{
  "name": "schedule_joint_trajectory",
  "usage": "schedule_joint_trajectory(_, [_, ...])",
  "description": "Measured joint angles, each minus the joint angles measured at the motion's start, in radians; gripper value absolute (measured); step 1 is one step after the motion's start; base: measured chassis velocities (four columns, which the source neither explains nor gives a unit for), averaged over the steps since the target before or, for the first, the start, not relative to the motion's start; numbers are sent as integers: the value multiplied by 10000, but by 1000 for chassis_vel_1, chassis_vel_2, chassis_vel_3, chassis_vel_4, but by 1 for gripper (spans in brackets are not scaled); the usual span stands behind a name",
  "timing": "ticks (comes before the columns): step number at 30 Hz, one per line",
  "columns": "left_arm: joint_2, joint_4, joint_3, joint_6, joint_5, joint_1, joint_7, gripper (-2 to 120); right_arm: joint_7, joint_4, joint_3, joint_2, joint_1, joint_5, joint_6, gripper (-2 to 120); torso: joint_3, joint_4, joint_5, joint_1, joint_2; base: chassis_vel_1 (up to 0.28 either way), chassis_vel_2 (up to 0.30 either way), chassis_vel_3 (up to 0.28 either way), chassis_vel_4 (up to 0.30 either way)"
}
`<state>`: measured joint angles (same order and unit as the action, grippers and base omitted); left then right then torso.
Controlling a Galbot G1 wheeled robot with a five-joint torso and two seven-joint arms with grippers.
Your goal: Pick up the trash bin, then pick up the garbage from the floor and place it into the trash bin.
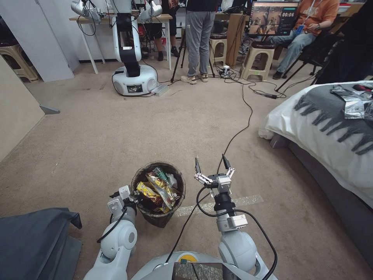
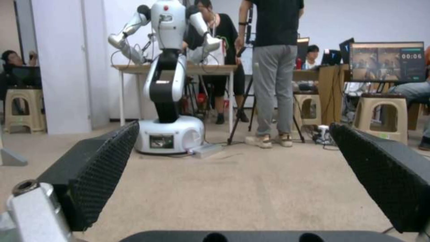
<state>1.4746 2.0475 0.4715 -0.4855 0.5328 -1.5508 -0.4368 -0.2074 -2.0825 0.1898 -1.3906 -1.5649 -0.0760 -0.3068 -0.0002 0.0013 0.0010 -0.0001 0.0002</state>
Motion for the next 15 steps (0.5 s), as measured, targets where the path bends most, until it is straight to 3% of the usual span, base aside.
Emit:
schedule_joint_trajectory(8, [13,-99,1,36,53,14,-15,2,13,1,6,-6,-7,-11,-15,100,-1,0,1,0,0,0,0,0,0])
schedule_joint_trajectory(11, [19,-145,3,47,87,21,-20,13,21,13,6,-12,-11,-22,-29,100,-1,1,2,0,1,0,0,0,0])
schedule_joint_trajectory(14, [23,-270,4,51,233,59,-20,30,37,93,-4,-44,-13,-72,-75,100,-1,0,-1,0,1,0,0,0,0])
schedule_joint_trajectory(15, [23,-270,4,51,233,59,-20,30,37,93,-4,-44,-13,-72,-75,100,-1,0,-1,0,1,0,0,0,0])
